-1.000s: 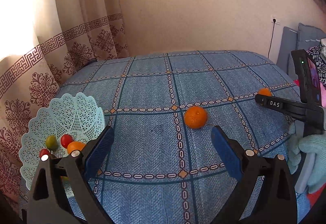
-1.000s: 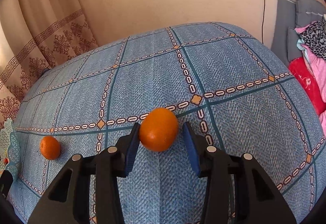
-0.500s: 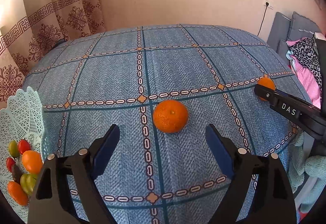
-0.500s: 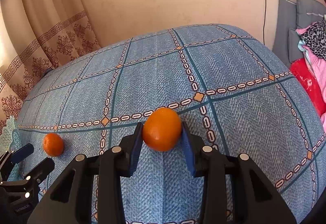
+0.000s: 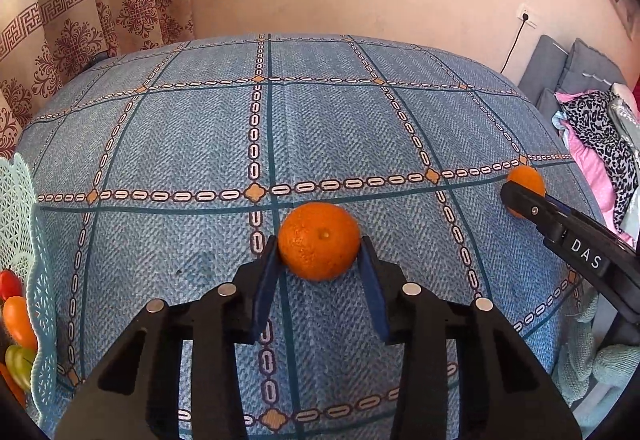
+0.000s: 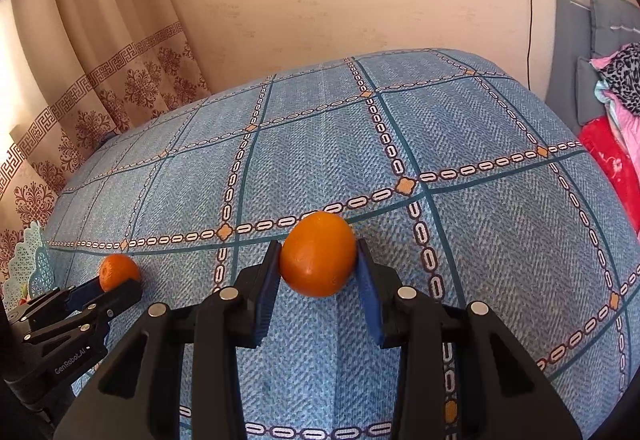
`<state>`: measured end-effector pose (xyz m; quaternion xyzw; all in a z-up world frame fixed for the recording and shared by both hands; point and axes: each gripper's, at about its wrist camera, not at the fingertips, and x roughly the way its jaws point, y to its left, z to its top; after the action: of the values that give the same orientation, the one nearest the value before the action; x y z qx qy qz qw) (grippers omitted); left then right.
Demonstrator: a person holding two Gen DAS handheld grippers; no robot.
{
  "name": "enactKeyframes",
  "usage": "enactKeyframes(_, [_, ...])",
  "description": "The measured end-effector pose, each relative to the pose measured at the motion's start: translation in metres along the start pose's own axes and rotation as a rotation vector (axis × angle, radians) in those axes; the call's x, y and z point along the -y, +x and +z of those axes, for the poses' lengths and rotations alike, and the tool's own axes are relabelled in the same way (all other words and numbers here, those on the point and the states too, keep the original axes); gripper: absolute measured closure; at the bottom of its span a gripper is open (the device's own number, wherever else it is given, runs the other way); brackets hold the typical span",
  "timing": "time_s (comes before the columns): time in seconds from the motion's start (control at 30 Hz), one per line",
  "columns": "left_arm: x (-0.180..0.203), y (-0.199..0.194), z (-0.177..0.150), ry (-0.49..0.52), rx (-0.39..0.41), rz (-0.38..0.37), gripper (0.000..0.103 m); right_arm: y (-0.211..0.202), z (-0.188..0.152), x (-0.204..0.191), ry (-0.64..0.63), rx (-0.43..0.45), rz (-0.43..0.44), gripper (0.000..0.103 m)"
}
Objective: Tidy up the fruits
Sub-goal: 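Drop mandarin in basket with left gripper while right carries its mandarin over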
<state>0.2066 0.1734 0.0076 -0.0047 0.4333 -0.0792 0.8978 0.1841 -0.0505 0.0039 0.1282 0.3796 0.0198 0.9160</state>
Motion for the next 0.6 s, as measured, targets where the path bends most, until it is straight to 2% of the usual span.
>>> enactKeyframes(0.3, [0.005, -0.019, -0.011, 0.019, 0.044, 0.074, 0.063, -0.012, -0.011, -0.006, -0.011, 0.003, 0.052, 0.066])
enactKeyframes(0.6, [-0.004, -0.055, -0.004, 0.002, 0.121, 0.109, 0.063, -0.026, -0.015, -0.02, -0.04, 0.019, 0.097, 0.066])
